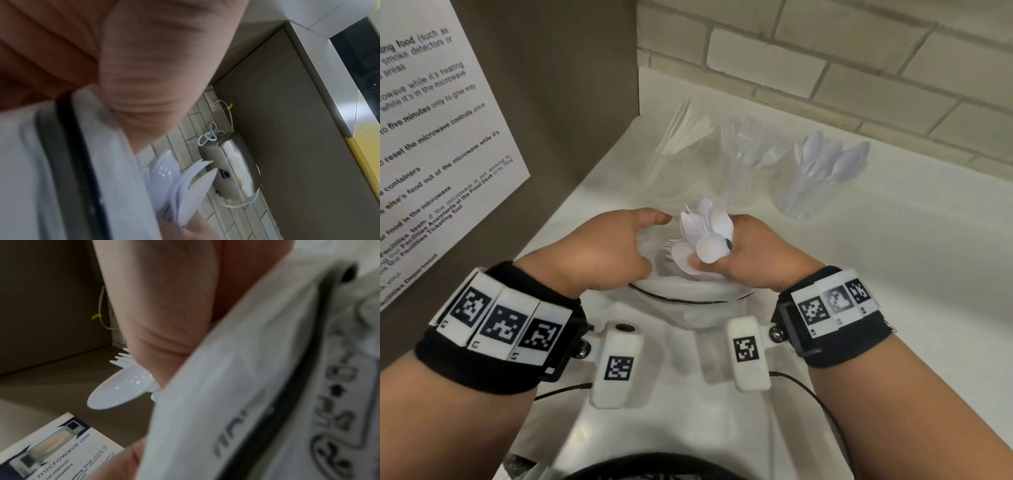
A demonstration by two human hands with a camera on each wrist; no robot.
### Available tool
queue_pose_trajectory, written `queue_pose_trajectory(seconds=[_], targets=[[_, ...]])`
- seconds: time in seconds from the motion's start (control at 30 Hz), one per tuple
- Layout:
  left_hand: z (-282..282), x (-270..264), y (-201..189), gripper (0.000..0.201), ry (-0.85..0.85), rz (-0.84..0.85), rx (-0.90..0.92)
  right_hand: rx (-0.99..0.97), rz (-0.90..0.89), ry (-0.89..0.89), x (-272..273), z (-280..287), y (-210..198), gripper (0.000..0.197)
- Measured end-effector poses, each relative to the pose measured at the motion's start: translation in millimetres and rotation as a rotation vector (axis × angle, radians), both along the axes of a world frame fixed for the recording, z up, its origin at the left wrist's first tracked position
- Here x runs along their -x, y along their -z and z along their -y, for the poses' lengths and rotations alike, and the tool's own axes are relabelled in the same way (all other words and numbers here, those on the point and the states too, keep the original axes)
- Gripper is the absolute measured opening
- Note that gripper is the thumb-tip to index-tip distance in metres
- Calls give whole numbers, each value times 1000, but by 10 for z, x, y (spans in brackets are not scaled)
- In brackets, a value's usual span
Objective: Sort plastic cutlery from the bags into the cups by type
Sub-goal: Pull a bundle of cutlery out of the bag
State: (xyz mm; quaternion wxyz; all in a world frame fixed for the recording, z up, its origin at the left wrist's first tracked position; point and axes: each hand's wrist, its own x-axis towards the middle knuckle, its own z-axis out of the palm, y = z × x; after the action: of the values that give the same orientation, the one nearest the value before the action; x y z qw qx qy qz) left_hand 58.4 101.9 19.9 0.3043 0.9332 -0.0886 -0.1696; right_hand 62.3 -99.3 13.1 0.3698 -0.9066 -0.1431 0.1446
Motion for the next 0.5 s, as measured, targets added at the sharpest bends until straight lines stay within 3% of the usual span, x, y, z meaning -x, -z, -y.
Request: queue_pose_trajectory(seconds=[0.13, 0.23, 0.33, 0.4, 0.5], targets=[[73, 16, 10, 30, 4, 3, 126, -12, 18, 29, -22, -75, 28, 24], [94, -24, 36, 16, -66, 15, 194, -42, -4, -7, -24, -129, 41, 17], [101, -66, 40, 15, -87, 55, 235, 54, 35, -107, -20, -155, 60, 51], [103, -76, 38, 18, -83, 61, 235, 108, 60, -101, -44, -161, 66, 41], [68, -96, 31, 35, -44, 38, 181, -30, -45, 43, -96, -70, 33, 31]])
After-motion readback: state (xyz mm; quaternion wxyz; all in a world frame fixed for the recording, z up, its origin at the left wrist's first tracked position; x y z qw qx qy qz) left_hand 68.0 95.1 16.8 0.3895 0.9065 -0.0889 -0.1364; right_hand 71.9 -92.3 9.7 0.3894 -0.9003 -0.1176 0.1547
